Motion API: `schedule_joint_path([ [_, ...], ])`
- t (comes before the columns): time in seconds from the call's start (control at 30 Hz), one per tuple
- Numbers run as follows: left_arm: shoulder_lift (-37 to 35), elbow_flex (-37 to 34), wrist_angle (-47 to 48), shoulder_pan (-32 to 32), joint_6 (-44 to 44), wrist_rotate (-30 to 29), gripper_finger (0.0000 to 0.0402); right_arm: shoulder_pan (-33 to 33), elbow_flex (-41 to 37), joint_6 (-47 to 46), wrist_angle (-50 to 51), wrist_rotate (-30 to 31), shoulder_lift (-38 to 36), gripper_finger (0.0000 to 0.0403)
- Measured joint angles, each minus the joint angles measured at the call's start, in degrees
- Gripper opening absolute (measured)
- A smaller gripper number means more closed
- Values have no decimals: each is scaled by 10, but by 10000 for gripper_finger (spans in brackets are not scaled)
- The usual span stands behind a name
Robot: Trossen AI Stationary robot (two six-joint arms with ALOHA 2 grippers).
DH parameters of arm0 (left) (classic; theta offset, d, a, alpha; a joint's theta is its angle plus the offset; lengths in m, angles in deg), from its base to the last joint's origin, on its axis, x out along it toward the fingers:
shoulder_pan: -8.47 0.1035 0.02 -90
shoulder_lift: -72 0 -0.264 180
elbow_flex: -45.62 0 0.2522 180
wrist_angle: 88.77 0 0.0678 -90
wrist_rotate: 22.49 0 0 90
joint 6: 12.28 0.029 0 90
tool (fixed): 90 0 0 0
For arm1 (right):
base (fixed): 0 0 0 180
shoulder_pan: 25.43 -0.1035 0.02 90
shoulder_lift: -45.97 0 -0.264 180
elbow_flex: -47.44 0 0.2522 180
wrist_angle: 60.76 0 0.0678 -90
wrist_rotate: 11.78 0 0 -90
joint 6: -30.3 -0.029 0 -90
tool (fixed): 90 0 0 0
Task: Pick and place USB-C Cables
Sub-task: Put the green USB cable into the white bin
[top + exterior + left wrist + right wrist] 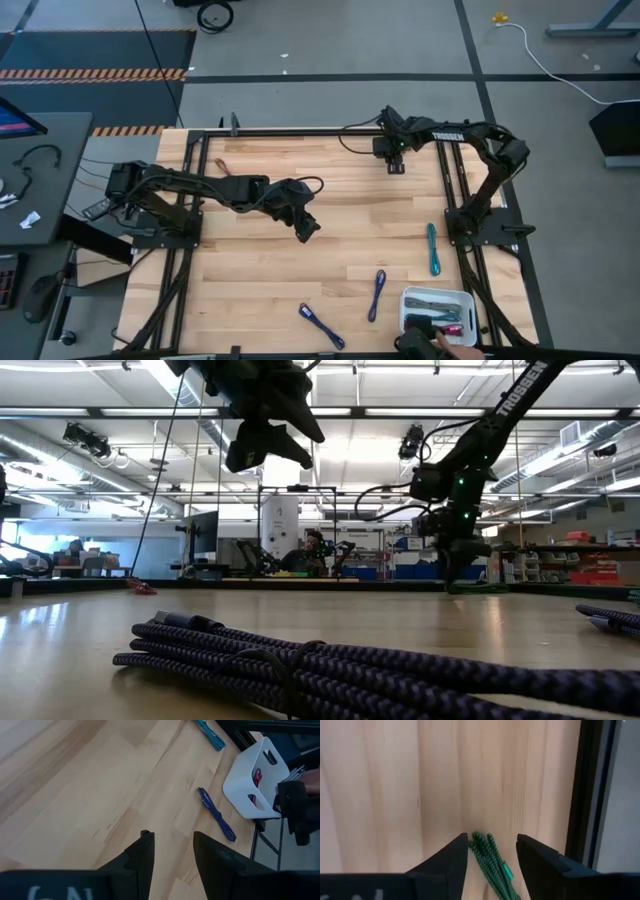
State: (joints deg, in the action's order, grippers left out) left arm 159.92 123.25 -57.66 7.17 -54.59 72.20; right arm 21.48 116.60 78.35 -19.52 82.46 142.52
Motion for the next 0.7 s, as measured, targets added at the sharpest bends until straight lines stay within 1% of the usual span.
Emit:
schedule_joint_path([
  [0.17,0,0,0,-2,-9,0,141,-2,0,12,20,-2,0,144],
  [0.5,0,0,0,-9,-10,0,142,-4,0,15,25,-1,0,88],
  [0.63,0,0,0,-15,-10,0,142,-13,1,31,60,-17,7,52],
  [0.7,0,0,0,-18,-10,0,142,-21,1,35,68,-9,19,28],
])
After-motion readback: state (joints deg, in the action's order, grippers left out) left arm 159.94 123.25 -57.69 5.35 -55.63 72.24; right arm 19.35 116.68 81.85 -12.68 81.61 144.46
